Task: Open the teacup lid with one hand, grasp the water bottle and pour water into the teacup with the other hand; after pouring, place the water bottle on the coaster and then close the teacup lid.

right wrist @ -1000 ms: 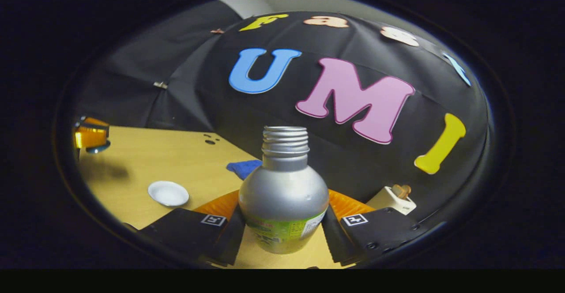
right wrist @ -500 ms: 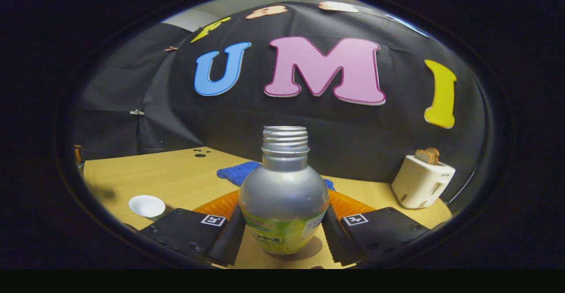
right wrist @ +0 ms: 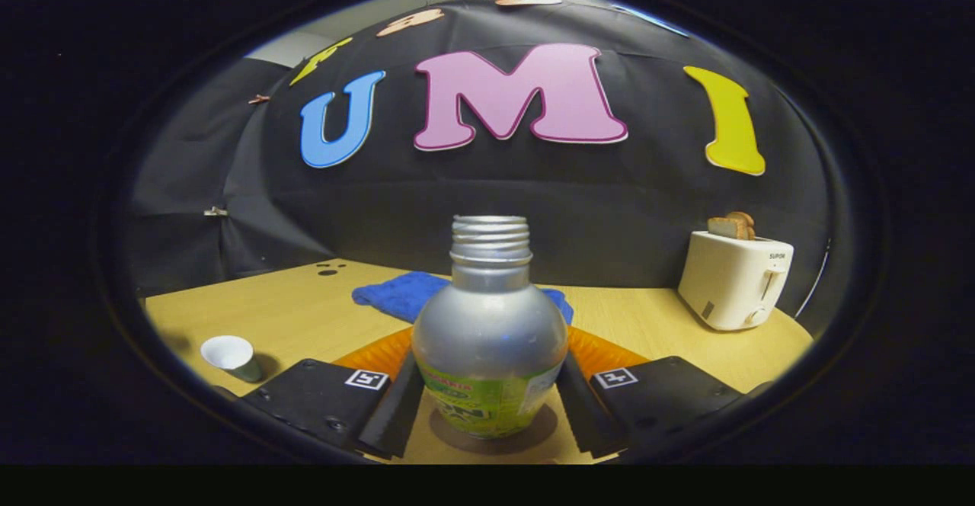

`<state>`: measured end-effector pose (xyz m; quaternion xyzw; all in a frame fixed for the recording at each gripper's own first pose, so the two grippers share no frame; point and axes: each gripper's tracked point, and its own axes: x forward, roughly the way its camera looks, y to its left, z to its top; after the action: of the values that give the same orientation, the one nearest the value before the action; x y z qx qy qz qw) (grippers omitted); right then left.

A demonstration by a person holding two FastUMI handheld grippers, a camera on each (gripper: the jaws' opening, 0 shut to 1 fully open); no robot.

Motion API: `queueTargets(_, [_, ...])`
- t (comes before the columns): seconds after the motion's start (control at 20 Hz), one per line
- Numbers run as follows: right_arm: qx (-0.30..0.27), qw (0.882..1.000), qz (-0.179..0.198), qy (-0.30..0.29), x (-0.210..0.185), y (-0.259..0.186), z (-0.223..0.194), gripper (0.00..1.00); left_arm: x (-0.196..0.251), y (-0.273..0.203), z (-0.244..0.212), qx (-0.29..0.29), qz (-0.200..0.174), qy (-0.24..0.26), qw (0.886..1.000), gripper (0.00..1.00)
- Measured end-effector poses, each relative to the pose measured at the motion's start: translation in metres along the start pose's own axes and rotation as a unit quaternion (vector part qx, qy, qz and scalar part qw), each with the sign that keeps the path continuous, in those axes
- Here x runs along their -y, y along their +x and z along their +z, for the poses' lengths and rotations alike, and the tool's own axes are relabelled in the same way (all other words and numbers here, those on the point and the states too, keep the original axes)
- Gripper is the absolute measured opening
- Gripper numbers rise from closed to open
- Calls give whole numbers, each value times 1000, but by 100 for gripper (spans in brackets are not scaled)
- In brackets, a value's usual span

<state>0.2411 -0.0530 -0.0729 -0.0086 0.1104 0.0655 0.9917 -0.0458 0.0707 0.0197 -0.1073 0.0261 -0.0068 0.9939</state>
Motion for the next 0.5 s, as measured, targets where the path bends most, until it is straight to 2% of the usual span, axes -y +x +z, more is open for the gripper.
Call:
queueTargets(0.2, [-13, 1000, -1, -18, 0, 1, -7, 87, -1, 3, -3, -5, 0, -4, 1000, 29])
queueTargets(0.3, [-32, 999, -2, -11, -2, -1, -15, 99, 0, 5, -4, -5, 0, -5, 1000, 29])
queueTargets(0.5, [-82, 996, 4, 19, -10, -11, -39, 98, 1, 6, -3, -5, 1, -2, 1000, 31])
